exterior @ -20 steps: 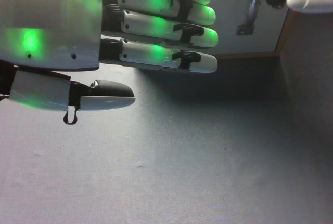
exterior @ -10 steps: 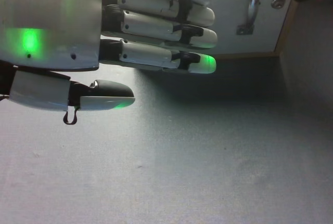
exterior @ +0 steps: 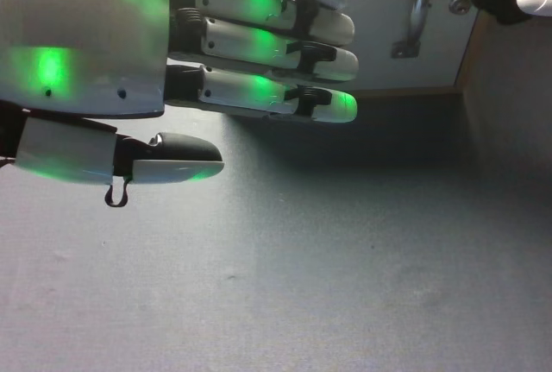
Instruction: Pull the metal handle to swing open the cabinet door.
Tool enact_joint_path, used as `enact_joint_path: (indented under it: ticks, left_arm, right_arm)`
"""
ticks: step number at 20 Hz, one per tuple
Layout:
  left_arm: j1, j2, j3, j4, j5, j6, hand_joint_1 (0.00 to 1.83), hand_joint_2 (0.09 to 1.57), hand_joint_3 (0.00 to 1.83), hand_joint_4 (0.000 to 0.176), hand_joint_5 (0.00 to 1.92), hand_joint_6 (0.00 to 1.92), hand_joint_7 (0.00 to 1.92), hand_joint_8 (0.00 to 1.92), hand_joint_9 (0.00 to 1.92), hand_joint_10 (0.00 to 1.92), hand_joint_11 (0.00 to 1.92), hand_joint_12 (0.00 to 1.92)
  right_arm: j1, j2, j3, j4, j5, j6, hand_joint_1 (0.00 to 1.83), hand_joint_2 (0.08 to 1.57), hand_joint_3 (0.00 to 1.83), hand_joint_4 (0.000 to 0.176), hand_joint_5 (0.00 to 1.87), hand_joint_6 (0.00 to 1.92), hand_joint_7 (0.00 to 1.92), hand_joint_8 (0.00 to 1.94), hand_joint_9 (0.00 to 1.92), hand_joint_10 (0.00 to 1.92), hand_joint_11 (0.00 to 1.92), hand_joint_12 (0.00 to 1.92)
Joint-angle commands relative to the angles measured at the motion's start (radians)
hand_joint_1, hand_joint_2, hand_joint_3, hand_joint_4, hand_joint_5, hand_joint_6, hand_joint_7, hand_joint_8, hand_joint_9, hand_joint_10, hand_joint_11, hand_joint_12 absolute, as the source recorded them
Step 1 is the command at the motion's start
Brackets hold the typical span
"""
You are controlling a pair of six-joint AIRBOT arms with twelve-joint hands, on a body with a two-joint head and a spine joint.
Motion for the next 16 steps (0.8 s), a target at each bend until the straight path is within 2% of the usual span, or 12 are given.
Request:
enact_joint_path:
  ticks: [1,4,16]
  left_arm:
    - [-0.011,0.005,-0.001,-0.097,-0.017,0.006,0.00,1.57,0.19,0.000,0.29,0.00,0.29,0.00,0.26,0.00,0.00,0.61]
    - [-0.011,0.005,-0.001,-0.097,-0.017,0.006,0.00,1.57,0.19,0.000,0.29,0.00,0.29,0.00,0.27,0.00,0.00,0.62]
    - [-0.011,0.005,-0.001,-0.097,-0.017,0.006,0.00,1.57,0.18,0.000,0.29,0.00,0.30,0.00,0.27,0.00,0.00,0.62]
  right_arm:
    - [0.004,0.010,-0.003,0.053,0.052,0.014,0.00,1.56,0.03,0.000,0.18,0.00,0.20,0.00,0.17,0.00,0.00,0.47]
    - [0.004,0.010,-0.017,0.049,-0.005,0.056,0.00,1.56,0.02,0.000,0.20,0.00,0.21,0.00,0.18,0.00,0.00,0.49]
    - [0.005,0.012,-0.040,0.013,-0.069,0.161,0.00,1.57,0.02,0.000,0.19,0.00,0.21,0.00,0.18,0.00,0.00,0.50]
